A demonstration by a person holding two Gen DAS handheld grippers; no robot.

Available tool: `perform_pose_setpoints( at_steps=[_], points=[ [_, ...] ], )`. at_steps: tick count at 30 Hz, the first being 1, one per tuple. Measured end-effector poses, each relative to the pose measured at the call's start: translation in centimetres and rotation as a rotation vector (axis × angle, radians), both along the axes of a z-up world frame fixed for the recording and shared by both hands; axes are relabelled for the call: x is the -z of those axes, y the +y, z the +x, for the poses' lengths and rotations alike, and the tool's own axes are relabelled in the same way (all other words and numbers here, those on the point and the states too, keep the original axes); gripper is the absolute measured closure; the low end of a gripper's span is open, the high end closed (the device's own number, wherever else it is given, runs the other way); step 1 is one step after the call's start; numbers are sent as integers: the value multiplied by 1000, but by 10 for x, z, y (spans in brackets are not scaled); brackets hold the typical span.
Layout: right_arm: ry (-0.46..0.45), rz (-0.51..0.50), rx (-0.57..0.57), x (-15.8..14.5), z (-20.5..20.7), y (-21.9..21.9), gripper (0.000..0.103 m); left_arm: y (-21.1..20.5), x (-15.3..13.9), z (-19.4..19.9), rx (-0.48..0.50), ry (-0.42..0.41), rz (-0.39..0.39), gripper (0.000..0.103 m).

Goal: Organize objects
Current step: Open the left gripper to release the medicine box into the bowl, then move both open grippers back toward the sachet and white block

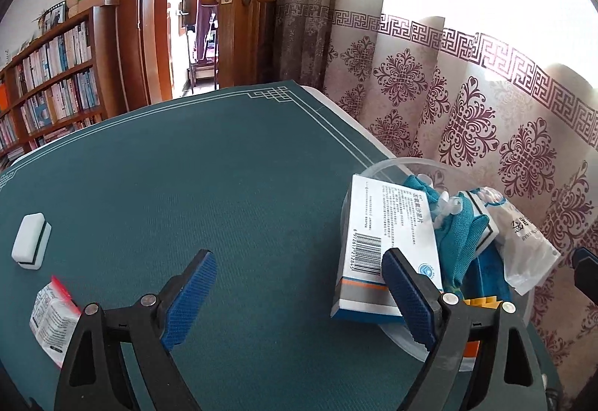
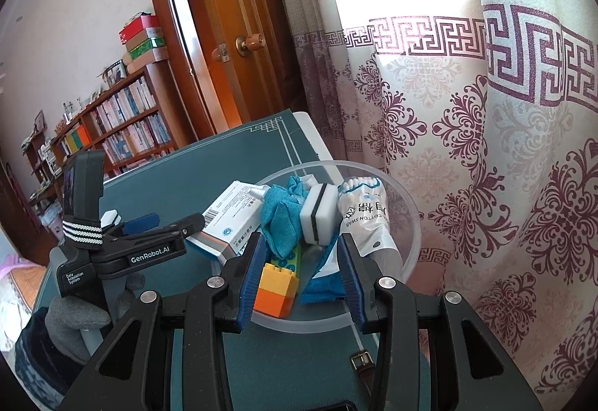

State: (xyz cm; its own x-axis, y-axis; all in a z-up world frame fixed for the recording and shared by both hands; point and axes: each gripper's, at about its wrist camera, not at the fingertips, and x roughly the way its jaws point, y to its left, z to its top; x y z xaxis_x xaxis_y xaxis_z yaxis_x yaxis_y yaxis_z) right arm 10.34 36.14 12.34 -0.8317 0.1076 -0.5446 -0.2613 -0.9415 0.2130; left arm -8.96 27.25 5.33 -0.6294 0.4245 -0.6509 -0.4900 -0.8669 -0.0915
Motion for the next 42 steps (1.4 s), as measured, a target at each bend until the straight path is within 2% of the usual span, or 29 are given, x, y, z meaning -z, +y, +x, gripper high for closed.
perform_pose_setpoints(
  at_steps=[6, 13, 28, 30, 32, 36, 42],
  points=[
    [-11, -4, 2, 3, -1, -1, 61, 17, -2, 8, 51, 9, -24, 10],
    [-19, 0, -24, 2, -2, -11, 61, 2, -10, 15, 46, 10, 1, 10],
    [-67, 11, -168, 2, -25, -71, 61, -76, -15, 5, -116, 40, -17, 6],
    [-74, 4, -192, 2, -29, -81, 56, -89, -13, 2, -142, 33, -16, 5],
    [-84, -20, -216, 3, -34, -91, 46, -103, -11, -1, -168, 24, -16, 4],
    [-111, -44, -270, 8, -48, -116, 44, -131, -9, -8, -223, 16, -14, 3],
    [-158, -20, -357, 22, -67, -160, 41, -171, -7, -13, -295, 26, -45, 3]
  ],
)
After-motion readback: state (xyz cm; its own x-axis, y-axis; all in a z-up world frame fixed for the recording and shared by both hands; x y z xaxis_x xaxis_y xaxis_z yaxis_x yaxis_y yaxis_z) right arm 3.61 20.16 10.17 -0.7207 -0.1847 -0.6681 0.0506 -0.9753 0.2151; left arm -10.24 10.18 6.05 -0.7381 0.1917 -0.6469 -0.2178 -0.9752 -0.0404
